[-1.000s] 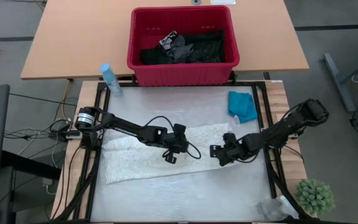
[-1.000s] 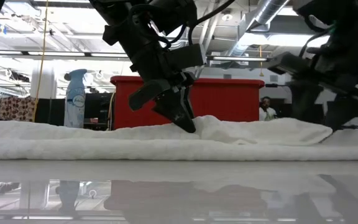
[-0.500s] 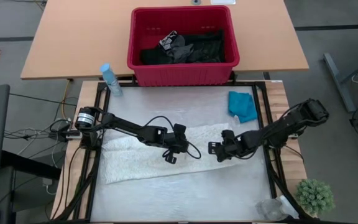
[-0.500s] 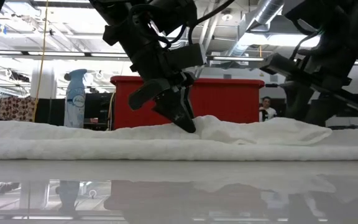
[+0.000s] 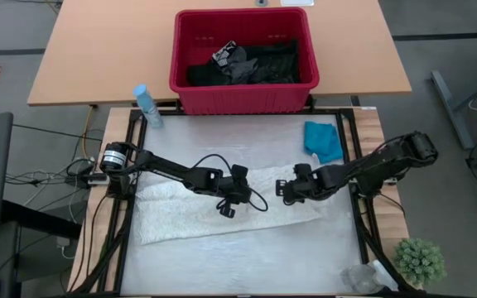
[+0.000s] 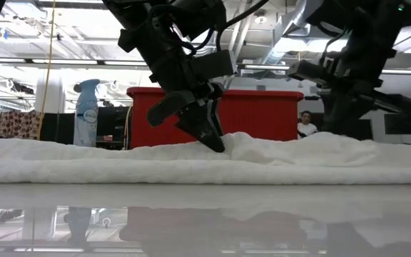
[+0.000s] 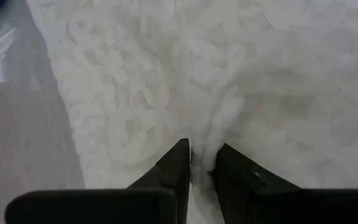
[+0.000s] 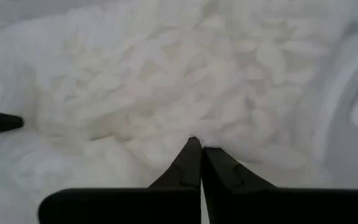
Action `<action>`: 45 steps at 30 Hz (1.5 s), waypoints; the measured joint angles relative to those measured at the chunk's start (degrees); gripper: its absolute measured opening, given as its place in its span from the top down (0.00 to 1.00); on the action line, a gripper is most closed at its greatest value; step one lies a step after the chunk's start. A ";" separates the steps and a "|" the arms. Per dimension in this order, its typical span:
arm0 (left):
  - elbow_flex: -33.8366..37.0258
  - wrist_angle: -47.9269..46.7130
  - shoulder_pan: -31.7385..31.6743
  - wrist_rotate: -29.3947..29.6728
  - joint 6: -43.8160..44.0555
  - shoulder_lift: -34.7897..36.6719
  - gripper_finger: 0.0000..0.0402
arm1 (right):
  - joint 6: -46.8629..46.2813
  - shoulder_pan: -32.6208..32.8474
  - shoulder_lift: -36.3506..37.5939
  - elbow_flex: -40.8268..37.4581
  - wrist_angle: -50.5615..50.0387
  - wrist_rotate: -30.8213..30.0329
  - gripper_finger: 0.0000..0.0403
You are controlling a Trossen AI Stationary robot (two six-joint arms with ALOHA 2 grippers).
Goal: Fold laundry
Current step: Fold the white shirt
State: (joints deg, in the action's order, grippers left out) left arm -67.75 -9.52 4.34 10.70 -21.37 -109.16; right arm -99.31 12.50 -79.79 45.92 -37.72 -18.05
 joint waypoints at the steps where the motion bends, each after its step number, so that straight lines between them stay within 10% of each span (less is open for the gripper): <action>1: 0.00 0.00 0.00 -0.01 0.00 -0.02 0.86 | 0.80 -0.50 0.00 0.35 -1.02 -0.01 0.95; 20: 0.00 -0.03 -0.17 -1.46 -0.44 -0.02 0.86 | 10.93 -6.63 0.00 1.70 -6.21 0.14 0.87; 45: 0.02 -0.20 -3.63 -3.22 -0.52 -0.02 0.86 | 9.04 -4.24 -0.41 1.61 -7.50 -0.10 0.46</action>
State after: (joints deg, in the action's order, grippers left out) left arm -67.72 -9.72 0.71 7.47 -21.89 -109.19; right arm -90.27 8.26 -80.20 47.53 -45.22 -18.15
